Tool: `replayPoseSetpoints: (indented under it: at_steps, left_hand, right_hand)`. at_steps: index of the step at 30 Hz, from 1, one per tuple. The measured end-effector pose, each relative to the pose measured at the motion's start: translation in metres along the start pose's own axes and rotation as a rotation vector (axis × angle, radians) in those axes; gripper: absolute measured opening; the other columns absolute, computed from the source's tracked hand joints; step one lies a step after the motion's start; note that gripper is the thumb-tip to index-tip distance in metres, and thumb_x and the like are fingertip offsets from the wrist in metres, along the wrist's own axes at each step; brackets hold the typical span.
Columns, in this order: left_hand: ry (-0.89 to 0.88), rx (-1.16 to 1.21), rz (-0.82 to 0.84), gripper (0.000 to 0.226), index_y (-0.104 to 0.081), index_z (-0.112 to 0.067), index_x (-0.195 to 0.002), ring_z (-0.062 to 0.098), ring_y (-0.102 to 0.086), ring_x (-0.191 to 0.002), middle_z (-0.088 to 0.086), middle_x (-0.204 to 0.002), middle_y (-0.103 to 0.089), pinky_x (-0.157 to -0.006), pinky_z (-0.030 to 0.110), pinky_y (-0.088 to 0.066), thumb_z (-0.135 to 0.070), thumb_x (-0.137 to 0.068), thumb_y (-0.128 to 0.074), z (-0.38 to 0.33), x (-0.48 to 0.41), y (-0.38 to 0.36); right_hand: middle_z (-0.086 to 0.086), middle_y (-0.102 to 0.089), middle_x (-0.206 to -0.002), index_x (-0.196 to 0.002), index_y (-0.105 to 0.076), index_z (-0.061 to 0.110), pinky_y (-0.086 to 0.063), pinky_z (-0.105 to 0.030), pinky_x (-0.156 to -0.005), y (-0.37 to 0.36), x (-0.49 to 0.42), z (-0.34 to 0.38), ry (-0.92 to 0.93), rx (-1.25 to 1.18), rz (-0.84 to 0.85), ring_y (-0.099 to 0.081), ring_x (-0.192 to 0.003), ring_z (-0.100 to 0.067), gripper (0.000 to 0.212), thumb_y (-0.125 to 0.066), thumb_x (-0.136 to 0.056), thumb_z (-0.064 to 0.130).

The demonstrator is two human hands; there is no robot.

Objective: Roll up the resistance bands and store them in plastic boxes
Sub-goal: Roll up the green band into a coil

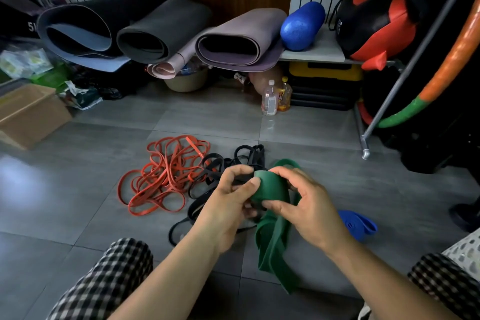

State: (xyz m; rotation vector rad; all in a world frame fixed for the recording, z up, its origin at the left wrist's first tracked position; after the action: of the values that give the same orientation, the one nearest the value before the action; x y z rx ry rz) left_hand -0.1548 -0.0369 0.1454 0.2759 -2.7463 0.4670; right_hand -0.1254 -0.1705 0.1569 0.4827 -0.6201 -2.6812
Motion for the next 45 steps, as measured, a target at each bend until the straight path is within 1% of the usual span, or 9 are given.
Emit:
replayPoseSetpoints:
  at_steps: [3, 6, 9, 14, 19, 29, 35, 42, 45]
  left_hand:
    - [-0.405, -0.626, -0.111, 0.017, -0.063, -0.019, -0.101, 0.014, -0.051, -0.077, -0.001, -0.081, -0.049, -0.074, 0.020, -0.045, -0.008, -0.088, -0.058, -0.012, 0.001, 0.002]
    - [-0.376, -0.847, 0.061, 0.025, -0.064, -0.012, -0.114, 0.009, -0.060, -0.078, -0.004, -0.092, -0.059, -0.073, 0.006, -0.042, -0.011, -0.090, -0.057, -0.022, 0.006, -0.001]
    - [-0.155, -0.536, 0.293, 0.030, -0.064, -0.011, -0.107, 0.002, -0.061, -0.065, 0.000, -0.083, -0.065, -0.068, 0.010, -0.049, 0.004, -0.081, -0.062, -0.031, 0.013, 0.002]
    - [-0.167, -0.588, 0.322, 0.035, -0.071, -0.027, -0.083, 0.014, -0.059, -0.071, 0.006, -0.074, -0.062, -0.072, 0.021, -0.050, 0.003, -0.066, -0.076, -0.030, 0.016, -0.005]
    - [-0.219, -0.561, 0.280, 0.031, -0.069, -0.011, -0.091, 0.020, -0.059, -0.074, 0.018, -0.082, -0.067, -0.081, 0.040, -0.052, 0.003, -0.065, -0.078, -0.020, 0.020, -0.011]
    - [-0.263, -0.173, 0.231, 0.032, -0.074, -0.023, -0.084, 0.013, -0.064, -0.076, 0.004, -0.082, -0.070, -0.073, 0.019, -0.054, 0.002, -0.063, -0.073, -0.015, 0.019, -0.013]
    - [-0.234, -0.099, 0.250, 0.046, -0.066, -0.015, -0.098, 0.014, -0.066, -0.082, 0.005, -0.089, -0.071, -0.075, 0.020, -0.054, 0.005, -0.059, -0.077, -0.007, 0.015, -0.012]
    - [-0.037, 0.106, 0.237, 0.047, -0.053, 0.004, -0.115, 0.024, -0.066, -0.081, 0.019, -0.100, -0.066, -0.072, 0.026, -0.057, 0.001, -0.071, -0.067, -0.001, 0.013, -0.011]
    - [-0.012, 0.088, 0.131, 0.018, -0.058, 0.001, -0.103, 0.016, -0.067, -0.072, 0.011, -0.085, -0.068, -0.065, 0.023, -0.057, 0.000, -0.085, -0.057, 0.004, 0.013, -0.012]
  right_hand:
    - [0.011, -0.057, -0.102, -0.117, -0.060, 0.015, -0.043, -0.014, -0.086, 0.004, -0.003, -0.002, -0.047, 0.054, 0.063, -0.055, -0.098, -0.008, 0.055, -0.079, -0.068, 0.030]
    - [0.003, -0.061, -0.104, -0.114, -0.062, 0.019, -0.044, -0.019, -0.088, 0.014, -0.005, -0.001, -0.084, 0.052, 0.162, -0.057, -0.098, -0.010, 0.052, -0.079, -0.067, 0.033]
    - [-0.005, -0.066, -0.109, -0.109, -0.063, 0.019, -0.048, -0.023, -0.092, 0.021, -0.006, 0.000, -0.177, -0.155, 0.224, -0.062, -0.102, -0.015, 0.046, -0.078, -0.066, 0.017]
    - [0.001, -0.070, -0.104, -0.097, -0.064, 0.031, -0.049, -0.024, -0.092, 0.019, -0.002, 0.004, -0.238, -0.320, 0.227, -0.064, -0.101, -0.015, 0.046, -0.075, -0.053, 0.027]
    - [-0.004, -0.067, -0.107, -0.099, -0.062, 0.032, -0.048, -0.033, -0.096, 0.016, -0.001, 0.006, -0.221, -0.269, 0.231, -0.063, -0.103, -0.016, 0.051, -0.075, -0.050, 0.033]
    - [0.002, -0.054, -0.104, -0.092, -0.063, 0.028, -0.047, -0.010, -0.077, 0.024, -0.001, 0.006, -0.190, -0.345, 0.077, -0.055, -0.096, 0.001, 0.042, -0.081, -0.056, 0.041]
    - [0.002, -0.068, -0.093, -0.096, -0.061, 0.018, -0.050, -0.016, -0.078, 0.014, 0.005, 0.001, -0.232, -0.521, 0.063, -0.064, -0.088, -0.005, 0.046, -0.075, -0.052, 0.025]
    - [0.013, -0.060, -0.093, -0.089, -0.055, 0.031, -0.044, -0.014, -0.078, 0.012, 0.005, 0.002, 0.010, 0.018, -0.003, -0.056, -0.089, -0.003, 0.037, -0.081, -0.063, 0.030]
    - [0.015, -0.054, -0.095, -0.103, -0.060, 0.017, -0.042, -0.018, -0.081, 0.002, 0.006, 0.002, 0.113, 0.211, 0.026, -0.054, -0.094, -0.008, 0.048, -0.077, -0.064, 0.039]
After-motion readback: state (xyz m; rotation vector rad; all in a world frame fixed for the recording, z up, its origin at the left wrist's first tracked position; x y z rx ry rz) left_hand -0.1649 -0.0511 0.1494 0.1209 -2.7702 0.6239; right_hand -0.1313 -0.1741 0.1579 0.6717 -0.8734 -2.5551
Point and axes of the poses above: each hand's wrist, its own x-axis away from the middle knuckle, its own y-axis out of the back of the hand, z = x × y, the point moved 3 cm from there along -x, towards the middle knuckle
